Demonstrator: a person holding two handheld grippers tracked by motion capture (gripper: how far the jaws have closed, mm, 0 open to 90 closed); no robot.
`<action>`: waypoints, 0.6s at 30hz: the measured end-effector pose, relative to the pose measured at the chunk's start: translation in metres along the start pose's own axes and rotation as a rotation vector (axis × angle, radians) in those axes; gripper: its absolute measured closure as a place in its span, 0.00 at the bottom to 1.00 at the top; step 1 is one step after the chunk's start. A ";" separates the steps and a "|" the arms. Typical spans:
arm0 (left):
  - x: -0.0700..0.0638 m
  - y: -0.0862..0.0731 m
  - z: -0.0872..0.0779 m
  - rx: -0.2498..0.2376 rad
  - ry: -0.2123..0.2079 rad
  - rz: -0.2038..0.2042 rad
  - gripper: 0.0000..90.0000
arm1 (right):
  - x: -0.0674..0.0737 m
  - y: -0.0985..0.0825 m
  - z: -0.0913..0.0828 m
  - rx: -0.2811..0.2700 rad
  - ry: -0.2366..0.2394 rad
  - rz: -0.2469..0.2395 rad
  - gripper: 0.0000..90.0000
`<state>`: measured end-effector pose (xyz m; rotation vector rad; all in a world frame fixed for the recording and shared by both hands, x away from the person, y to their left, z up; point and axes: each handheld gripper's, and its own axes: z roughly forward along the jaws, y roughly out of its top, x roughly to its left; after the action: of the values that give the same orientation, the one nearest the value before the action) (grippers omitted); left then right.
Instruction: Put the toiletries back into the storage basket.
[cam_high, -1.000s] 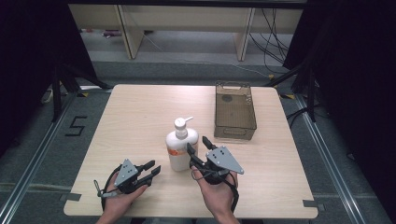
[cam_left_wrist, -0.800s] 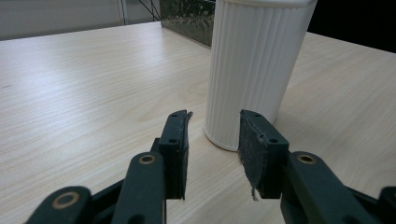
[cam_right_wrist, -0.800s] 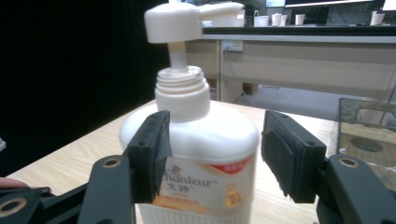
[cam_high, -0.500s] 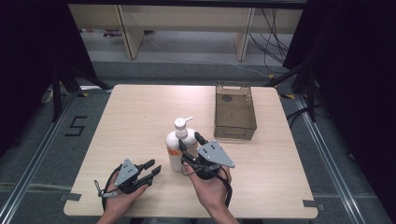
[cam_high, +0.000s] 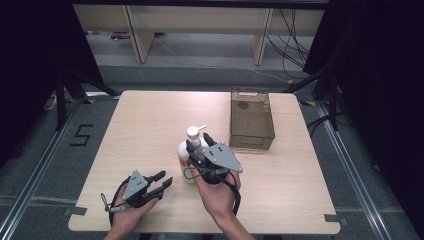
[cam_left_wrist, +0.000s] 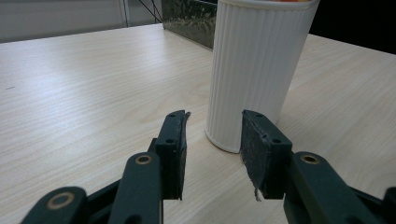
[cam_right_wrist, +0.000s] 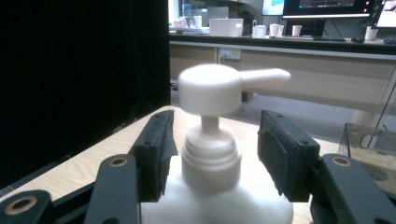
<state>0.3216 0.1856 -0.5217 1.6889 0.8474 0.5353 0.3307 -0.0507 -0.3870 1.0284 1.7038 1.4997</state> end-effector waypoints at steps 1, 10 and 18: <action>0.000 0.000 0.000 0.000 0.000 -0.001 0.67 | 0.001 0.002 0.002 -0.004 -0.005 -0.002 0.52; 0.000 0.000 0.000 0.000 -0.002 -0.002 0.67 | 0.003 0.006 0.012 0.011 -0.013 -0.001 0.53; 0.000 0.000 0.000 0.002 -0.003 0.000 0.67 | 0.005 0.008 0.017 0.021 -0.021 -0.010 0.57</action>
<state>0.3217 0.1856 -0.5217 1.6909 0.8458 0.5324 0.3440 -0.0375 -0.3811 1.0412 1.7112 1.4622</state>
